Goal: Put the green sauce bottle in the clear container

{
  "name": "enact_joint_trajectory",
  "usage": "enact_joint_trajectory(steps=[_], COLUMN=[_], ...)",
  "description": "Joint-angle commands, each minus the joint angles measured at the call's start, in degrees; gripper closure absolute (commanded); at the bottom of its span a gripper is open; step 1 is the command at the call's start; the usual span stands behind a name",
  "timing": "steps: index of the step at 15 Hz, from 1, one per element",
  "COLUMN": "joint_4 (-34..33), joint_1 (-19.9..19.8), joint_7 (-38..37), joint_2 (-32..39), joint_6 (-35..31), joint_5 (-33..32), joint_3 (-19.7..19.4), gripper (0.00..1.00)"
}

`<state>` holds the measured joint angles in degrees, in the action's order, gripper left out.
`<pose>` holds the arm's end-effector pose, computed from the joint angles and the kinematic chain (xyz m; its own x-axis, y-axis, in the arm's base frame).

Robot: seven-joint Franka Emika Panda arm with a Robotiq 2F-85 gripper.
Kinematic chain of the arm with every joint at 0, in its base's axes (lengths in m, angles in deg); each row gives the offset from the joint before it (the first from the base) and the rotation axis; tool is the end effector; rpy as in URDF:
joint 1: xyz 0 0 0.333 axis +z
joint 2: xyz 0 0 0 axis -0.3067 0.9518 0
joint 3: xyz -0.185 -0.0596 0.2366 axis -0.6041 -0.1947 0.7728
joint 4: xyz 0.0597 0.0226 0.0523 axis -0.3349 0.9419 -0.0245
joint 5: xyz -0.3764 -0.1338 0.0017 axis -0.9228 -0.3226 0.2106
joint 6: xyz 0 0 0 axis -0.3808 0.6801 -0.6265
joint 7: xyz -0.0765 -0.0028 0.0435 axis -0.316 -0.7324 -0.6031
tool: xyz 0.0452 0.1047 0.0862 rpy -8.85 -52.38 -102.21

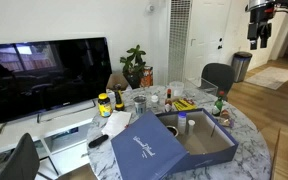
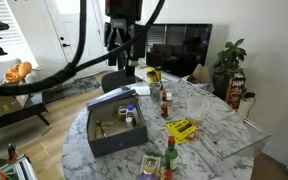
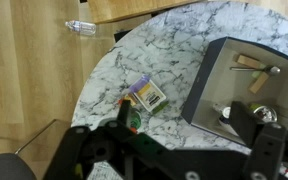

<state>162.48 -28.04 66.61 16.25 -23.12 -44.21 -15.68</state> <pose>0.3717 -0.1863 0.4913 0.9526 -0.2247 -0.2052 -0.2340 -0.9720 -0.0218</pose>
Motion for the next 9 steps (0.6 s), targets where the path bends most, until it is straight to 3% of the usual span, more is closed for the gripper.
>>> enact_joint_trajectory(steps=[1,5,9], joint_4=[-0.2,-0.2,3.2], joint_1=[-0.2,-0.2,-1.7], joint_7=[0.1,0.1,-5.5], joint_2=[0.1,0.1,1.2], joint_6=[0.1,0.1,-9.4], joint_5=[0.1,0.1,3.8], joint_3=[0.1,0.1,-1.2], gripper=[0.00,0.00,0.00])
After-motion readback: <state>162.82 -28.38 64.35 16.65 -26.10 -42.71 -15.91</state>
